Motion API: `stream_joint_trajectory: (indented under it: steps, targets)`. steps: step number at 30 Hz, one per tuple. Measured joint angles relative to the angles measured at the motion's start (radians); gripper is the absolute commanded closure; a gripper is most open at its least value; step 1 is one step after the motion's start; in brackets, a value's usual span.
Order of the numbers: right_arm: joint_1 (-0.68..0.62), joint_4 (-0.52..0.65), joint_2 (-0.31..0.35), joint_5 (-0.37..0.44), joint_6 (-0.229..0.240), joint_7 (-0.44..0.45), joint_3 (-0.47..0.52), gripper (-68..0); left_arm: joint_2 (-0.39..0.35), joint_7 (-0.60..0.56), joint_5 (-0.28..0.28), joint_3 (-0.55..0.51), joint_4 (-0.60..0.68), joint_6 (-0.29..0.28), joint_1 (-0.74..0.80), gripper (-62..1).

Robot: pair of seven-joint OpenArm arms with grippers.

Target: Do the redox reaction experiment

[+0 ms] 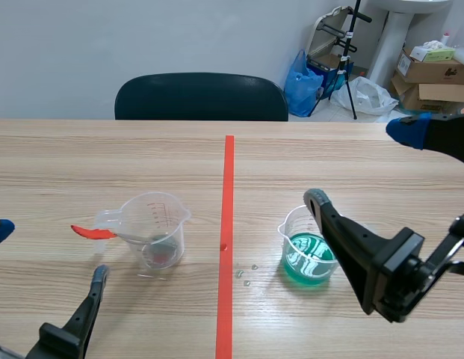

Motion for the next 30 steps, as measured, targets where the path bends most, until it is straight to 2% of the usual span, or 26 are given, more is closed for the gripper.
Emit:
stream_joint_trajectory:
  steps: [6, 14, 30]
  targets:
    - [0.000, 0.000, 0.000, 0.000, 0.000, 0.000, 0.000, -67.9, -0.029, 0.001, -0.048, 0.002, 0.010, 0.000, 0.022, -62.3]
    - [0.000, 0.000, 0.000, 0.002, 0.000, 0.000, 0.000, -67.9, -0.043, -0.001, -0.045, 0.002, 0.098, 0.000, 0.066, -62.3]
    - [0.000, 0.000, 0.000, 0.023, 0.000, 0.000, 0.000, -67.9, -0.047, 0.002, -0.045, 0.002, 0.099, 0.000, 0.066, -62.3]
